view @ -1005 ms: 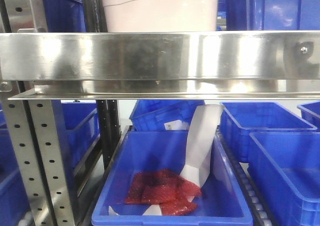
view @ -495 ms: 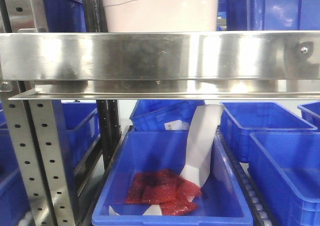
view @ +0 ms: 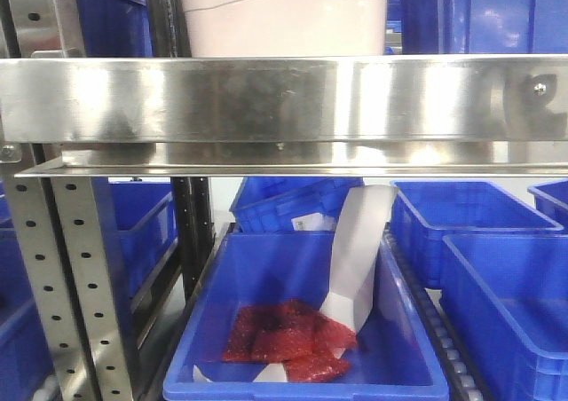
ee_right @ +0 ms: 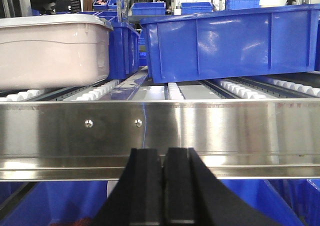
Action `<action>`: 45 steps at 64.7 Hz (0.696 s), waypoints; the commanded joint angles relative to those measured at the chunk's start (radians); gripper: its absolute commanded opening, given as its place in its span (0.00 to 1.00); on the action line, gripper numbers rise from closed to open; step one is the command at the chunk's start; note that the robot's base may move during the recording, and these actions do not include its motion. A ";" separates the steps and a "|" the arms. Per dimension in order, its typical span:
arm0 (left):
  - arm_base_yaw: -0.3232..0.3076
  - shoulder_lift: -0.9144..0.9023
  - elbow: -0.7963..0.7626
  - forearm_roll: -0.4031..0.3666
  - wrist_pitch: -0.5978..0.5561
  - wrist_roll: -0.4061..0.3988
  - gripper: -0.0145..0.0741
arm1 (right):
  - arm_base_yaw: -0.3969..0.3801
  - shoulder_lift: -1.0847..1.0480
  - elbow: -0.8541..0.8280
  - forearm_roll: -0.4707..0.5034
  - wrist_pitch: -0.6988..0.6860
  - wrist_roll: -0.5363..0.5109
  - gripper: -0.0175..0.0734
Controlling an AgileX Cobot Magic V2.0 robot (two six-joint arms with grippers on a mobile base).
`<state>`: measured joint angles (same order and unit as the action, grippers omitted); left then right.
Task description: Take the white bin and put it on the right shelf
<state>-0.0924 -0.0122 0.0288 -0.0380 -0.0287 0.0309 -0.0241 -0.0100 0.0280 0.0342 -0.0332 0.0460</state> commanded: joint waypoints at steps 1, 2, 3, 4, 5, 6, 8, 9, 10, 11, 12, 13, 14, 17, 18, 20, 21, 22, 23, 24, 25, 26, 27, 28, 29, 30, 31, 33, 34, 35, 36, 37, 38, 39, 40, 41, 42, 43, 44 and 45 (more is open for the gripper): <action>-0.008 -0.009 0.000 -0.007 -0.080 0.004 0.03 | 0.002 -0.019 -0.001 -0.001 -0.083 -0.008 0.25; -0.008 -0.009 0.000 -0.007 -0.080 0.004 0.03 | 0.002 -0.019 -0.001 -0.001 -0.083 -0.008 0.25; -0.008 -0.009 0.000 -0.007 -0.080 0.004 0.03 | 0.002 -0.019 -0.001 -0.001 -0.083 -0.008 0.25; -0.008 -0.009 0.000 -0.007 -0.080 0.004 0.03 | 0.002 -0.019 -0.001 -0.001 -0.083 -0.008 0.25; -0.008 -0.009 0.000 -0.007 -0.080 0.004 0.03 | 0.002 -0.019 -0.001 -0.001 -0.083 -0.008 0.25; -0.008 -0.009 0.000 -0.007 -0.080 0.004 0.03 | 0.002 -0.019 -0.001 -0.001 -0.083 -0.008 0.25; -0.008 -0.009 0.000 -0.007 -0.080 0.004 0.03 | 0.002 -0.019 -0.001 -0.001 -0.083 -0.008 0.25; -0.008 -0.009 0.000 -0.007 -0.080 0.004 0.03 | 0.002 -0.019 -0.001 -0.001 -0.083 -0.008 0.25; -0.008 -0.009 0.000 -0.007 -0.080 0.004 0.03 | 0.002 -0.019 -0.001 -0.001 -0.083 -0.008 0.25; -0.008 -0.009 0.000 -0.007 -0.080 0.004 0.03 | 0.002 -0.019 -0.001 -0.001 -0.083 -0.008 0.25; -0.008 -0.009 0.000 -0.007 -0.080 0.004 0.03 | 0.002 -0.019 -0.001 -0.001 -0.083 -0.008 0.25; -0.008 -0.009 0.000 -0.007 -0.080 0.004 0.03 | 0.002 -0.019 -0.001 -0.001 -0.083 -0.008 0.25; -0.008 -0.009 0.000 -0.007 -0.080 0.004 0.03 | 0.002 -0.019 -0.001 -0.001 -0.083 -0.008 0.25; -0.008 -0.009 0.000 -0.007 -0.080 0.004 0.03 | 0.002 -0.019 -0.001 -0.001 -0.083 -0.008 0.25; -0.008 -0.009 0.000 -0.007 -0.080 0.004 0.03 | 0.002 -0.019 -0.001 -0.001 -0.083 -0.008 0.25; -0.008 -0.009 0.000 -0.007 -0.080 0.004 0.03 | 0.002 -0.019 -0.001 -0.001 -0.083 -0.008 0.25; -0.008 -0.009 0.000 -0.007 -0.080 0.004 0.03 | 0.002 -0.019 -0.001 -0.001 -0.083 -0.008 0.25; -0.008 -0.009 0.000 -0.007 -0.080 0.004 0.03 | 0.002 -0.019 -0.001 -0.001 -0.083 -0.008 0.25; -0.008 -0.009 0.000 -0.007 -0.080 0.004 0.03 | 0.002 -0.019 -0.001 -0.001 -0.083 -0.008 0.25; -0.008 -0.009 0.000 -0.007 -0.080 0.004 0.03 | 0.002 -0.019 -0.001 -0.001 -0.083 -0.008 0.25; -0.008 -0.009 0.000 -0.007 -0.080 0.004 0.03 | 0.002 -0.019 -0.001 -0.001 -0.083 -0.008 0.25; -0.008 -0.009 0.000 -0.007 -0.080 0.004 0.03 | 0.002 -0.019 -0.001 -0.001 -0.083 -0.008 0.25; -0.008 -0.009 0.000 -0.007 -0.080 0.004 0.03 | 0.002 -0.019 -0.001 -0.001 -0.083 -0.008 0.25; -0.008 -0.009 0.000 -0.007 -0.080 0.004 0.03 | 0.002 -0.019 -0.001 -0.001 -0.083 -0.008 0.25; -0.008 -0.009 0.000 -0.007 -0.080 0.004 0.03 | 0.002 -0.019 -0.001 -0.001 -0.083 -0.008 0.25; -0.008 -0.009 0.000 -0.007 -0.080 0.004 0.03 | 0.002 -0.019 -0.001 -0.001 -0.083 -0.008 0.25; -0.008 -0.009 0.000 -0.007 -0.080 0.004 0.03 | 0.002 -0.019 -0.001 -0.001 -0.083 -0.008 0.25; -0.008 -0.009 0.000 -0.007 -0.080 0.004 0.03 | 0.002 -0.019 -0.001 -0.001 -0.083 -0.008 0.25; -0.008 -0.009 0.000 -0.007 -0.080 0.004 0.03 | 0.002 -0.019 -0.001 -0.001 -0.083 -0.008 0.25; -0.008 -0.009 0.000 -0.007 -0.080 0.004 0.03 | 0.002 -0.019 -0.001 -0.001 -0.083 -0.008 0.25; -0.008 -0.009 0.000 -0.007 -0.080 0.004 0.03 | 0.002 -0.019 -0.001 -0.001 -0.083 -0.008 0.25; -0.008 -0.009 0.000 -0.007 -0.080 0.004 0.03 | 0.002 -0.019 -0.001 -0.001 -0.083 -0.008 0.25; -0.008 -0.009 0.000 -0.007 -0.080 0.004 0.03 | 0.002 -0.019 -0.001 -0.001 -0.083 -0.008 0.25; -0.008 -0.009 0.000 -0.007 -0.080 0.004 0.03 | 0.002 -0.019 -0.001 -0.001 -0.083 -0.008 0.25; -0.008 -0.009 0.000 -0.007 -0.080 0.004 0.03 | 0.002 -0.019 -0.001 -0.001 -0.083 -0.008 0.25; -0.008 -0.009 0.000 -0.007 -0.080 0.004 0.03 | 0.002 -0.019 -0.001 -0.001 -0.083 -0.008 0.25; -0.008 -0.009 0.000 -0.007 -0.080 0.004 0.03 | 0.002 -0.019 -0.001 -0.001 -0.083 -0.008 0.25; -0.008 -0.009 0.000 -0.007 -0.080 0.004 0.03 | 0.002 -0.019 -0.001 -0.001 -0.083 -0.008 0.25; -0.008 -0.009 0.000 -0.007 -0.080 0.004 0.03 | 0.002 -0.019 -0.001 -0.001 -0.083 -0.008 0.25; -0.008 -0.009 0.000 -0.007 -0.080 0.004 0.03 | 0.002 -0.019 -0.001 -0.001 -0.083 -0.008 0.25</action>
<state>-0.0924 -0.0122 0.0288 -0.0380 -0.0287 0.0314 -0.0241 -0.0100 0.0280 0.0342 -0.0332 0.0444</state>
